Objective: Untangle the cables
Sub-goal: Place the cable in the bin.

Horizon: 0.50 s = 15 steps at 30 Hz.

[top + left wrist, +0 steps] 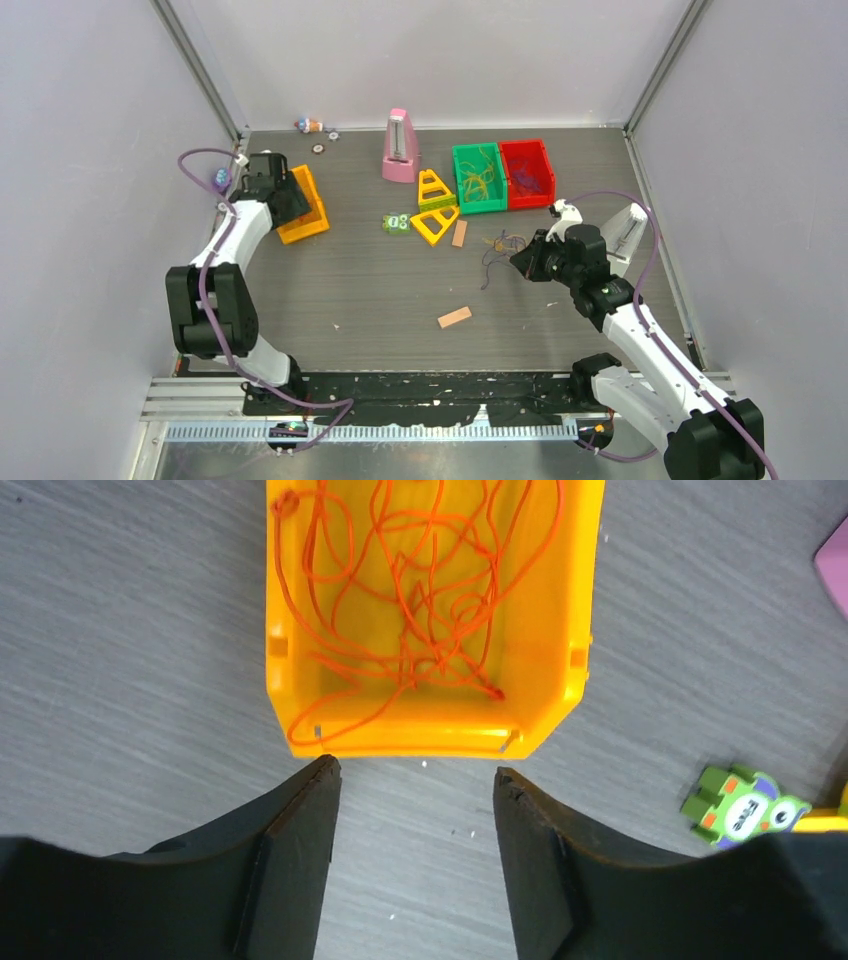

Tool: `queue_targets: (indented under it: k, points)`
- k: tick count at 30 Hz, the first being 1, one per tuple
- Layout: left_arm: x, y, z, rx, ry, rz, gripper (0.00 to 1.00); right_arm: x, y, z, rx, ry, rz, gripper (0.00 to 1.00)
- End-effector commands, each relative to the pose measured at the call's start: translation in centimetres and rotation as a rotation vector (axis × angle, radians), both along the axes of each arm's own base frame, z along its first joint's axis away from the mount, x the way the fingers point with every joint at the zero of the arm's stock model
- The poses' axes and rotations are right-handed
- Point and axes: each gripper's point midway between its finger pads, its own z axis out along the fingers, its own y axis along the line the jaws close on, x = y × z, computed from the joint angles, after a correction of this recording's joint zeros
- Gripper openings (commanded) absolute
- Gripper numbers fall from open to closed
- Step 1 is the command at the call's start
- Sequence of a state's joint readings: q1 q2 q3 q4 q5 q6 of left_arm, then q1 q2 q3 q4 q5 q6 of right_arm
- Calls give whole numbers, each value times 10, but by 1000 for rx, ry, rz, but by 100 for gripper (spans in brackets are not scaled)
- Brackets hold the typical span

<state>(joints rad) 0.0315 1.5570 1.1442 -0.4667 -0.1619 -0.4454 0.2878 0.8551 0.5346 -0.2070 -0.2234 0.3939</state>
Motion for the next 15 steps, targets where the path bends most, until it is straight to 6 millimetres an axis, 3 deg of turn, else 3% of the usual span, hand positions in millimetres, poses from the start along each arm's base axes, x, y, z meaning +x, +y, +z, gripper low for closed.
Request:
queue_targets:
  k: [1,5,10,13,15]
  points:
    - [35,7,13,-101,-81,25,57,8,3,25,15,-81,17,5]
    - [46,17,2,-121,-64,50,50,7,3,26,15,-83,13,5]
    - [63,28,4,-96,-64,63,44,7,1,26,7,-83,8,5]
    - [76,25,3,-122,-59,53,19,8,1,25,6,-80,7,5]
    - [87,25,3,-134,-66,53,9,8,1,24,4,-77,8,5]
